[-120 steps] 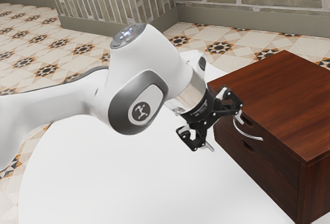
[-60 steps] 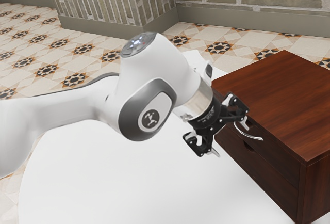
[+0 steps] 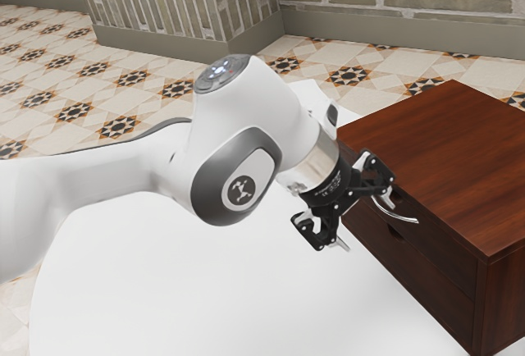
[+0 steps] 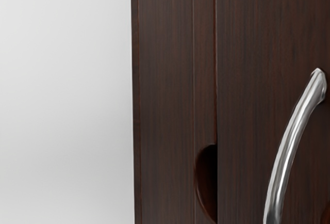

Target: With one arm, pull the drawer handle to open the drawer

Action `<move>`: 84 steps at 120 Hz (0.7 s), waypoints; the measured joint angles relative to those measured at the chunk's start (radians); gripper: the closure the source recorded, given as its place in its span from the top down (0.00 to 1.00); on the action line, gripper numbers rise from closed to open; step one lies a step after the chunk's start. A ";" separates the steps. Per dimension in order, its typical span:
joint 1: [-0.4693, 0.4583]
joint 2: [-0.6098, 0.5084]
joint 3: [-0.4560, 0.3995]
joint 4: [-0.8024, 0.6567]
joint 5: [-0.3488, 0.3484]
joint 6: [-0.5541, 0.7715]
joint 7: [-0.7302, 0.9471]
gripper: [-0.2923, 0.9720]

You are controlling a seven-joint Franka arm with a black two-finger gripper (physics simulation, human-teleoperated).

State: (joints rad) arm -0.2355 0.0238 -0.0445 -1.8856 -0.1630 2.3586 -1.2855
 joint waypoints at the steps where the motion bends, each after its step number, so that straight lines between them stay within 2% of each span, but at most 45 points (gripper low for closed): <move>1: 0.000 0.000 0.000 0.000 0.000 0.000 0.000 0.74; 18: 0.004 -0.001 0.000 -0.001 -0.001 0.000 -0.002 0.70; 50: 0.006 -0.009 0.000 -0.003 -0.004 -0.003 -0.004 0.56; 84: 0.009 -0.029 0.000 -0.012 -0.004 -0.010 -0.006 0.28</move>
State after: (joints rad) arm -0.2262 -0.0051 -0.0441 -1.8981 -0.1666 2.3489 -1.2915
